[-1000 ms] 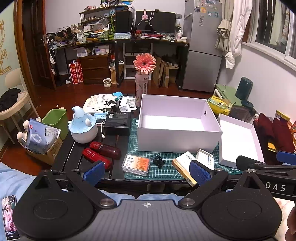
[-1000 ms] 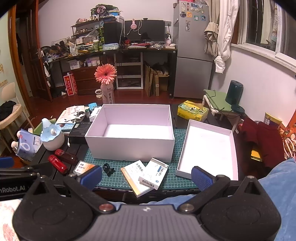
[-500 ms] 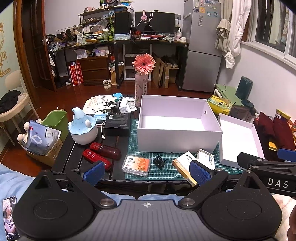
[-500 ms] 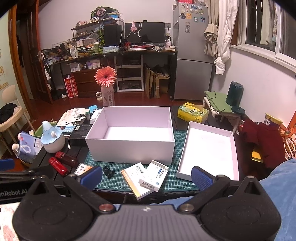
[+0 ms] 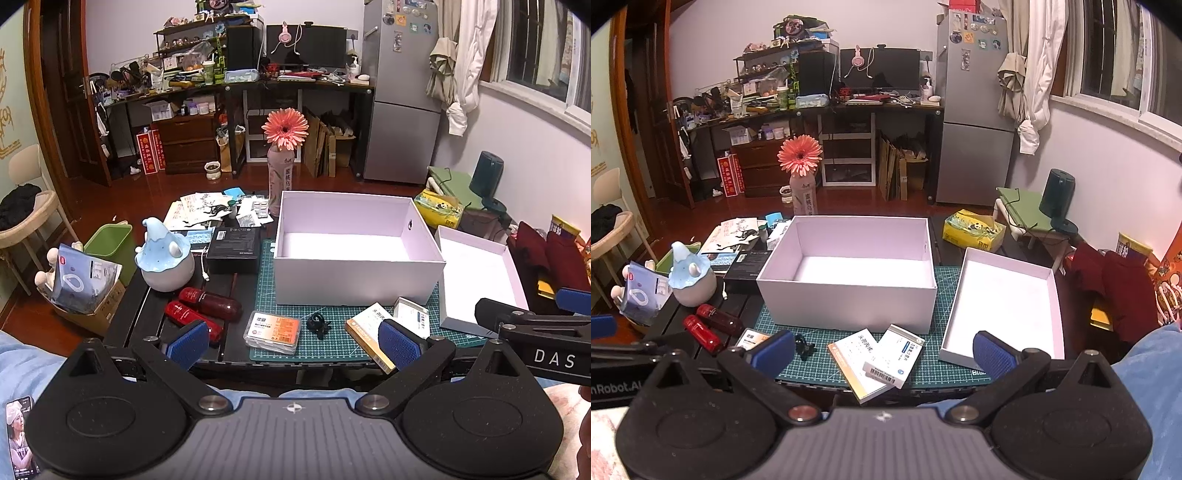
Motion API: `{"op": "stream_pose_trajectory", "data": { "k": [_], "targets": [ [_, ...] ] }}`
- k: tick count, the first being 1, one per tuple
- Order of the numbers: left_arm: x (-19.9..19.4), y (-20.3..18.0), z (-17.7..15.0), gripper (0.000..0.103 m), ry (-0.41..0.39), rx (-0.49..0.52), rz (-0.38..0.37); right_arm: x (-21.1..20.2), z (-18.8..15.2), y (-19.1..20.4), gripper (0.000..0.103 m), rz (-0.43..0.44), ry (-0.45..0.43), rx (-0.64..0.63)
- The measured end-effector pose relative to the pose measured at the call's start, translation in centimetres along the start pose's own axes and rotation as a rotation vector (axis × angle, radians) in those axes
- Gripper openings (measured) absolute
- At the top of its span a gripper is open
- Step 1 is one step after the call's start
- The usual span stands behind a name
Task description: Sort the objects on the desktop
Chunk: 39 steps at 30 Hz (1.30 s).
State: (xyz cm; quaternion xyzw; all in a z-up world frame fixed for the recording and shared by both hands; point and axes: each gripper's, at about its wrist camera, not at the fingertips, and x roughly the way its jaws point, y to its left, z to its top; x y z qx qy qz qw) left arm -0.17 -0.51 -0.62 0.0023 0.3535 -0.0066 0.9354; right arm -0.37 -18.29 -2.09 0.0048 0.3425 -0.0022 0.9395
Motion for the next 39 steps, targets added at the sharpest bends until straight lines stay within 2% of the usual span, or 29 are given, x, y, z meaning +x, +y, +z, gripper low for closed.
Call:
{"op": "stream_pose_trajectory", "data": {
  "k": [6,11,17,27,32,39],
  "targets": [
    [0.2,0.0,-0.2,0.099,-0.008,0.008,0.008,0.3,-0.3,0.1,0.103,0.002,0.002,-0.004],
    [0.4,0.2,-0.3,0.099,0.0,-0.009,0.006,0.0,-0.5,0.2,0.103,-0.01,-0.048,-0.015],
    [1.1,0.5,-0.5,0.099,0.011,-0.017,0.044,0.5,-0.6,0.1,0.103,-0.054,-0.055,-0.023],
    [2.2,0.6,-1.3,0.099,0.035,-0.006,0.064,2.7,-1.5,-1.2,0.103,-0.119,-0.064,-0.03],
    [2.8,0.4,-1.7,0.099,0.044,0.001,0.068,4.0,-2.5,-1.3,0.103,-0.164,-0.097,-0.05],
    [3.4,0.3,-2.2,0.099,0.053,-0.003,0.055,6.3,-2.7,-2.0,0.103,-0.131,-0.051,-0.026]
  ]
}}
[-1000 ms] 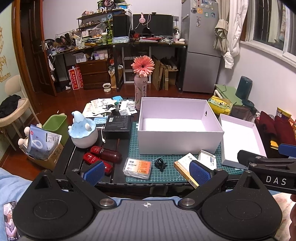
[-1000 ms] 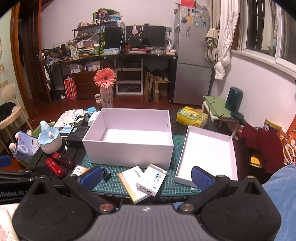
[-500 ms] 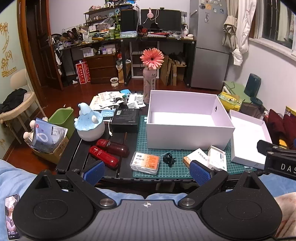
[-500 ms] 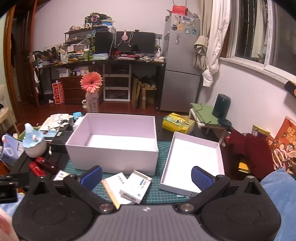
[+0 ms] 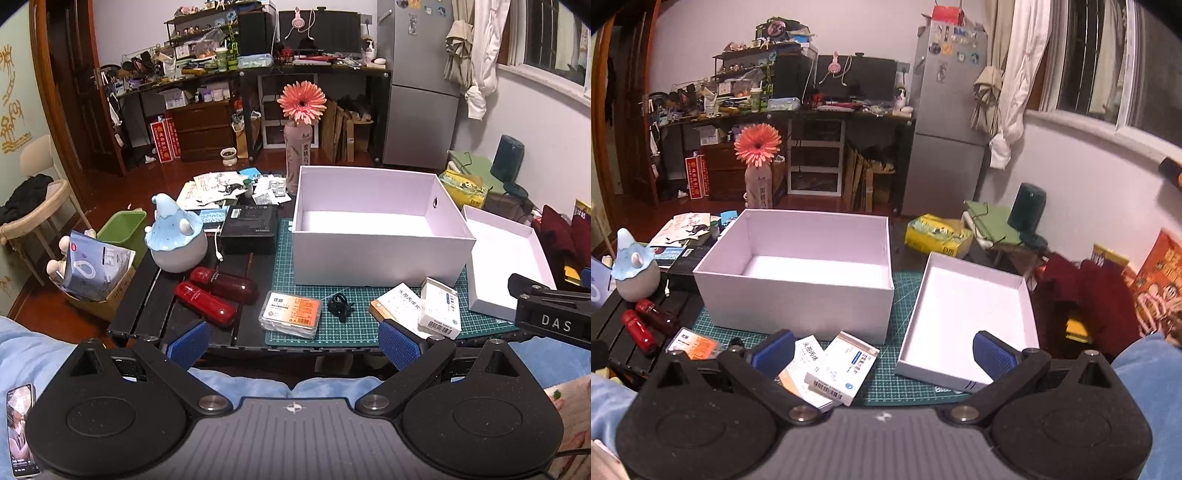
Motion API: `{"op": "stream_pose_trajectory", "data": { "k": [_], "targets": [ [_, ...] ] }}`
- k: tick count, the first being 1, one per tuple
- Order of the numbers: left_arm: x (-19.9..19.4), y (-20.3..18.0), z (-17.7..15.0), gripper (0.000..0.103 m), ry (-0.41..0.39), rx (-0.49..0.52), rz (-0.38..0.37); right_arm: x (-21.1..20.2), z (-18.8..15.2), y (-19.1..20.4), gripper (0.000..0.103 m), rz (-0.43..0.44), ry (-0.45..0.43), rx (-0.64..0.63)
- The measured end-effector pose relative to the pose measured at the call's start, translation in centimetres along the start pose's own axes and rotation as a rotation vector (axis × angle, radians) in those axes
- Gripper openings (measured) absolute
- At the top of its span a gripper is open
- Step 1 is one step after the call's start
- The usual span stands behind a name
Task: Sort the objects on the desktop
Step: 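Move the right tool toward the white medicine boxes in front of the large box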
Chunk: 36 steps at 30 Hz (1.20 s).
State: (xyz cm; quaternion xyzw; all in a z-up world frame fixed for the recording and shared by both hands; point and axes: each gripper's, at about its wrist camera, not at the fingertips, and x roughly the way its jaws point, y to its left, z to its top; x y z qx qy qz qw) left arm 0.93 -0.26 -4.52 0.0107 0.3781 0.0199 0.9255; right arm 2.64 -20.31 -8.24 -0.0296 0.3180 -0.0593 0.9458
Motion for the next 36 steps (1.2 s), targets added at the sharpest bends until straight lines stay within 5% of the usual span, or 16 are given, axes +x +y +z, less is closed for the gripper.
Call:
{"op": "stream_pose_trajectory", "data": {
  "k": [12,18,36],
  "targets": [
    [1.1,1.3,-0.5,0.099,-0.031,-0.033,-0.032,2.1,-0.6,-0.7,0.103,0.068,-0.033,0.051],
    [1.6,1.3,-0.9,0.099,-0.059,0.01,0.034,2.5,-0.3,-0.4,0.103,0.099,-0.055,0.038],
    [2.0,1.6,-1.7,0.099,-0.197,0.067,-0.047,5.1,-0.1,0.5,0.103,0.086,-0.042,-0.087]
  ]
}}
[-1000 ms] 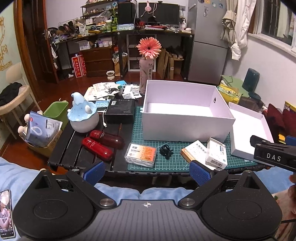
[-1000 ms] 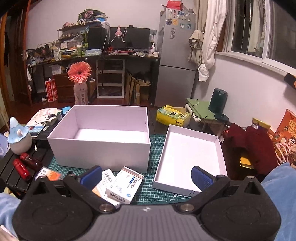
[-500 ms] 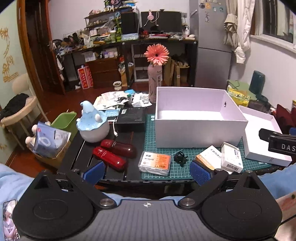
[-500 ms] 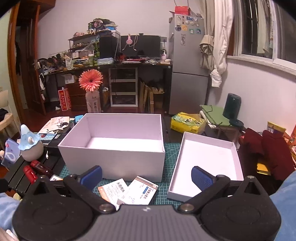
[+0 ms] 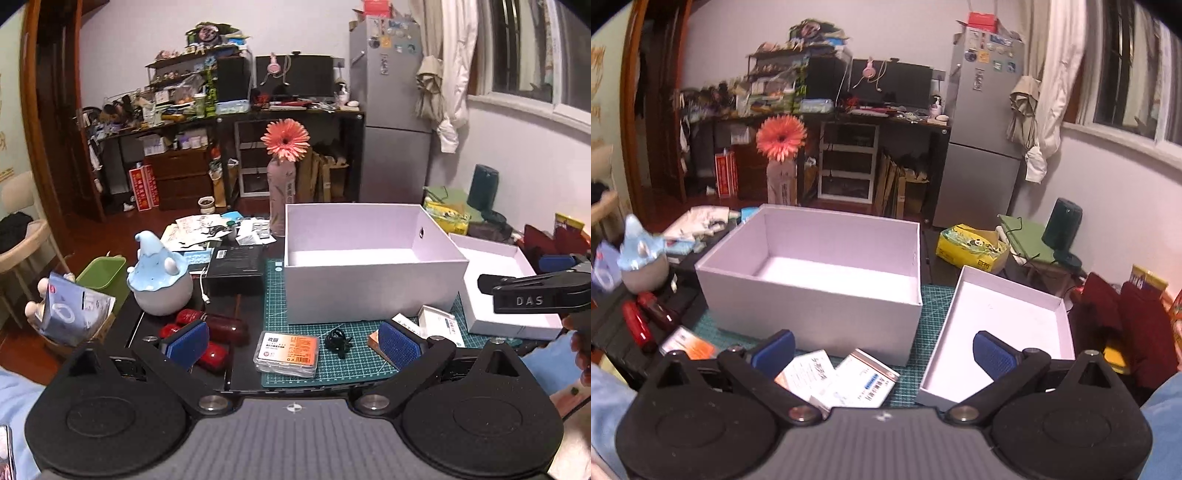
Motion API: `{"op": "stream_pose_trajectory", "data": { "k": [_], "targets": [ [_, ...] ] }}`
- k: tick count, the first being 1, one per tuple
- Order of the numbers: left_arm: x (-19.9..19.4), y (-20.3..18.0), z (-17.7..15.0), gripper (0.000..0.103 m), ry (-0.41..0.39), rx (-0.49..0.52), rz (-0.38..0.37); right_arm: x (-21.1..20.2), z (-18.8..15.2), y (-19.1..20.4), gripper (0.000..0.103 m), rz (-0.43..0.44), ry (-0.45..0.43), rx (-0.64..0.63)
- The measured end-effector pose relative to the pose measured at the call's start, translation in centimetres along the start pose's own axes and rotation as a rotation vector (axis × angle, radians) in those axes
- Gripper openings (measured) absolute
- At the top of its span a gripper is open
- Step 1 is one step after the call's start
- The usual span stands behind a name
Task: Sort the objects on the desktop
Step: 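Move the right tool toward the white medicine boxes in front of the large box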
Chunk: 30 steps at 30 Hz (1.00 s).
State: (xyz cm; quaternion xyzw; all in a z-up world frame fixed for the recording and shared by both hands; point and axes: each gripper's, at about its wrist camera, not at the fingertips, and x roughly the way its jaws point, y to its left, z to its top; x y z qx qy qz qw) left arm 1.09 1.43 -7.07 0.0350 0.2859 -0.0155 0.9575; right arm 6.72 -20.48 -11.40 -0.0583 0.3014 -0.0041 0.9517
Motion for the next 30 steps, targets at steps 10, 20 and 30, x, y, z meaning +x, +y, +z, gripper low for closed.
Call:
{"op": "stream_pose_trajectory", "data": {
  "k": [10,20,30],
  "targets": [
    [0.1,0.2,-0.2,0.103,-0.043,-0.009,-0.151,0.9,-1.1,-0.5,0.103,-0.007,0.01,0.025],
    [-0.2,1.1,-0.5,0.103,-0.049,-0.059,-0.329,1.3,-1.8,-0.6,0.103,0.013,0.007,0.021],
    [-0.1,2.0,0.0,0.103,-0.085,-0.07,-0.328,1.8,-2.1,-1.1,0.103,0.02,0.015,0.047]
  ]
}}
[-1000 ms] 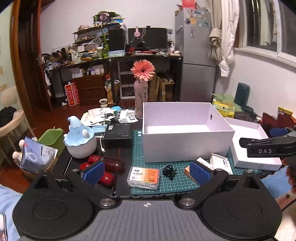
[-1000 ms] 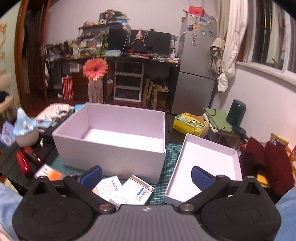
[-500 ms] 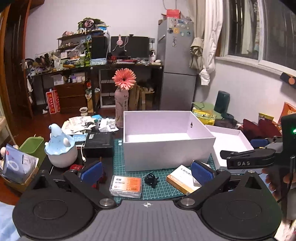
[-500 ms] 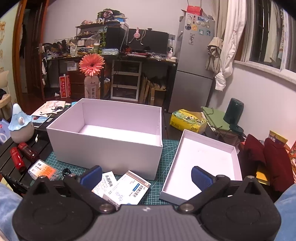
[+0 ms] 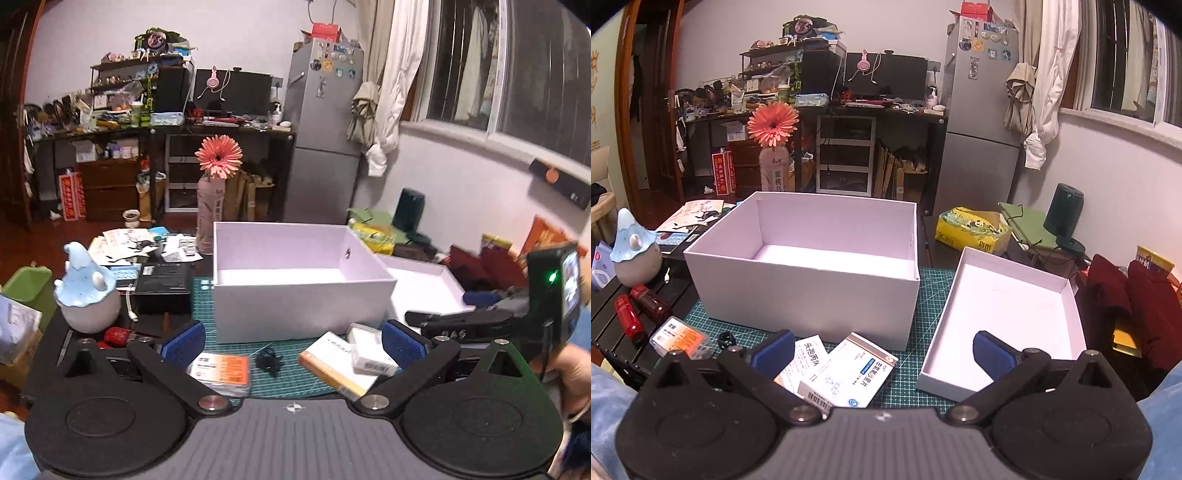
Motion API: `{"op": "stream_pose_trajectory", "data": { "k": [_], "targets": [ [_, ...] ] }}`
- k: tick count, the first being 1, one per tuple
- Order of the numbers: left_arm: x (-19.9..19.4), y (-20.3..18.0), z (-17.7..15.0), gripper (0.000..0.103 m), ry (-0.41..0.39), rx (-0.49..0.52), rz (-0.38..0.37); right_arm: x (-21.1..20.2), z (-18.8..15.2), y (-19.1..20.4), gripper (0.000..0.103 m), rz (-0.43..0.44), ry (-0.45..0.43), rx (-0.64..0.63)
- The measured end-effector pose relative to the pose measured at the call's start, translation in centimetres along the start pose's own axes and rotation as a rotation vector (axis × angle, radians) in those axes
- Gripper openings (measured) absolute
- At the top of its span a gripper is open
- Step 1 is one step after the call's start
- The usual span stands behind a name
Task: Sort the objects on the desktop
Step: 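Move the right tool toward the white medicine boxes in front of the large box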
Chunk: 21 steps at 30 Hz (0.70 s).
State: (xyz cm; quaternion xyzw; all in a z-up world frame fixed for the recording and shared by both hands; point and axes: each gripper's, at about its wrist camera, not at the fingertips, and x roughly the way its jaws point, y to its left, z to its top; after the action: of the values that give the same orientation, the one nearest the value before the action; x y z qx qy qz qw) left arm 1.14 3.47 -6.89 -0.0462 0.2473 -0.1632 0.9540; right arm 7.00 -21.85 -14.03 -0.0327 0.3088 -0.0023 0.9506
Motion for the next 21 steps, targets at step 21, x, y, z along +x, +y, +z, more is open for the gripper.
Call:
{"op": "stream_pose_trajectory", "data": {
  "k": [21],
  "targets": [
    [0.1,4.3,2.0,0.103,-0.101,-0.058,-0.026,-0.2,-0.3,-2.2,0.103,0.061,-0.032,0.132]
  ]
}}
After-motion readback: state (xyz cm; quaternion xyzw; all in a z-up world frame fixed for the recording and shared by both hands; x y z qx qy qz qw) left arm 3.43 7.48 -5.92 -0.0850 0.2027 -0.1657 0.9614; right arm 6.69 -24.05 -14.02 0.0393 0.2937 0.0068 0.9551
